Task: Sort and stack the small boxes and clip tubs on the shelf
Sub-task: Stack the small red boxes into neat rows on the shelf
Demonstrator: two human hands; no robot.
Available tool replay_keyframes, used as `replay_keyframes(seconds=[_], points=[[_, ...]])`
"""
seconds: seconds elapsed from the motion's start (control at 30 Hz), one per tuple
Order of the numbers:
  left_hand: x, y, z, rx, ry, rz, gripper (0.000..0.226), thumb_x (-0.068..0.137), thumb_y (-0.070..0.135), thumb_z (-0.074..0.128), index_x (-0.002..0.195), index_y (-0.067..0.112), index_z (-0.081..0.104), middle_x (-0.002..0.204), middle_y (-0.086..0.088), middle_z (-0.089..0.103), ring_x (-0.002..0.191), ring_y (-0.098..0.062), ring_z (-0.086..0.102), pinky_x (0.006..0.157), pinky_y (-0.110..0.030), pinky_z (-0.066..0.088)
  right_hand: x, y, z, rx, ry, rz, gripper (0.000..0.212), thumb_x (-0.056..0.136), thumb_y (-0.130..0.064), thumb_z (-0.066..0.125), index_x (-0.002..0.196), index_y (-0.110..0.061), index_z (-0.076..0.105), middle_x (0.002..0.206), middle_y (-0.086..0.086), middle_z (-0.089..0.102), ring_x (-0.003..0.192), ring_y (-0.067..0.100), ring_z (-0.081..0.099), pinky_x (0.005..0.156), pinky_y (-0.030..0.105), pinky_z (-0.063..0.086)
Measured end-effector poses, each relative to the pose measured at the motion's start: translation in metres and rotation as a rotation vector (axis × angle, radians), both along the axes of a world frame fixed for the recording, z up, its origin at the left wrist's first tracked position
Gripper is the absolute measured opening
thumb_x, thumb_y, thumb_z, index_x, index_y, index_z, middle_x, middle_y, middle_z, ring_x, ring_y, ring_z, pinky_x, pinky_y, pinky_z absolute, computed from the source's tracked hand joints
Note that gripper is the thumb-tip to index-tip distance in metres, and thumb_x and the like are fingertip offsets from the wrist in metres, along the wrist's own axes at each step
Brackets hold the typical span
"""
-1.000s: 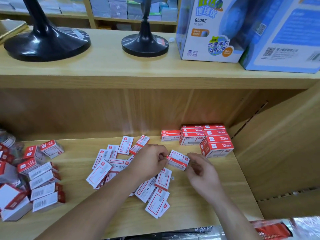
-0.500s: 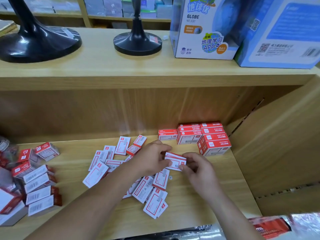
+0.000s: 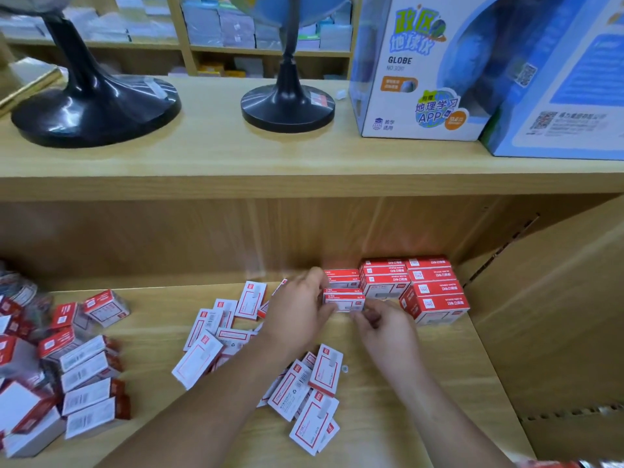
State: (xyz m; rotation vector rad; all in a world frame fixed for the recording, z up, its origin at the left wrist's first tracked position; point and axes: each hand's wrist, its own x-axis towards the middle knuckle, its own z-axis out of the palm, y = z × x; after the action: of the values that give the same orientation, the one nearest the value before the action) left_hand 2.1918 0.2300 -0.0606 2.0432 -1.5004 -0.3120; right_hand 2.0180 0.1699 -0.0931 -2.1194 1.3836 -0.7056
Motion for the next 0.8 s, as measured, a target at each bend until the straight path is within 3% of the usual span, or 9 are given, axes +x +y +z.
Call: replay_keyframes(seconds=[0.17,0.27,0.37,0.47,0.67,0.8], points=[[0.007,0.005,-0.007,0.009,-0.278,0.025,0.029,0.079,0.054,0.072,0.096,0.031,0.064,0.095,0.008,0.062,0.099,-0.017,0.057,0.082,-0.032,0.044,0.005,-0.001,-0.002,-0.041,-0.033,-0.039,0.005,0.082,-0.021,0.077,0.085,-0.022,0.072,0.072,-0.008,0.061,0.076,0.016,0.059,0.066,0.029,0.046],[0.009,-0.001,-0.008,0.087,-0.371,0.039,0.039,0.083,0.064,0.061,0.103,0.032,0.069,0.098,0.009,0.063,0.103,-0.017,0.055,0.085,-0.032,0.042,0.008,-0.004,-0.005,-0.023,-0.025,-0.092,0.017,0.081,-0.030,0.079,0.073,-0.021,0.067,0.067,-0.011,0.060,0.072,0.014,0.060,0.064,0.033,0.049],[0.010,-0.008,-0.009,0.148,-0.398,0.043,0.045,0.087,0.067,0.052,0.102,0.029,0.069,0.099,0.007,0.063,0.106,-0.019,0.053,0.088,-0.034,0.041,0.011,-0.008,-0.004,0.007,-0.024,-0.135,0.027,0.082,-0.042,0.076,0.069,-0.021,0.067,0.064,-0.011,0.064,0.068,0.011,0.063,0.062,0.032,0.050],[0.008,-0.008,-0.012,0.153,-0.441,0.001,0.048,0.091,0.064,0.044,0.099,0.025,0.070,0.098,0.004,0.065,0.105,-0.021,0.053,0.086,-0.036,0.039,0.009,-0.012,-0.001,0.016,-0.043,-0.135,0.032,0.084,-0.043,0.075,0.064,-0.020,0.065,0.057,-0.012,0.063,0.058,0.004,0.061,0.058,0.030,0.050],[0.008,-0.011,-0.009,0.179,-0.523,-0.048,0.048,0.094,0.059,0.041,0.105,0.024,0.071,0.100,0.003,0.066,0.103,-0.022,0.053,0.085,-0.037,0.035,0.007,-0.008,0.000,-0.028,-0.031,-0.120,0.035,0.086,-0.042,0.073,0.061,-0.026,0.054,0.053,-0.015,0.056,0.051,-0.001,0.053,0.050,0.012,0.031],[0.008,-0.012,-0.006,0.212,-0.504,-0.057,0.046,0.097,0.057,0.040,0.111,0.024,0.069,0.107,0.003,0.067,0.108,-0.023,0.053,0.088,-0.037,0.035,0.003,-0.006,-0.003,-0.060,-0.076,-0.075,0.021,0.086,-0.032,0.074,0.072,-0.023,0.062,0.060,-0.012,0.059,0.063,0.007,0.059,0.058,0.023,0.040]])
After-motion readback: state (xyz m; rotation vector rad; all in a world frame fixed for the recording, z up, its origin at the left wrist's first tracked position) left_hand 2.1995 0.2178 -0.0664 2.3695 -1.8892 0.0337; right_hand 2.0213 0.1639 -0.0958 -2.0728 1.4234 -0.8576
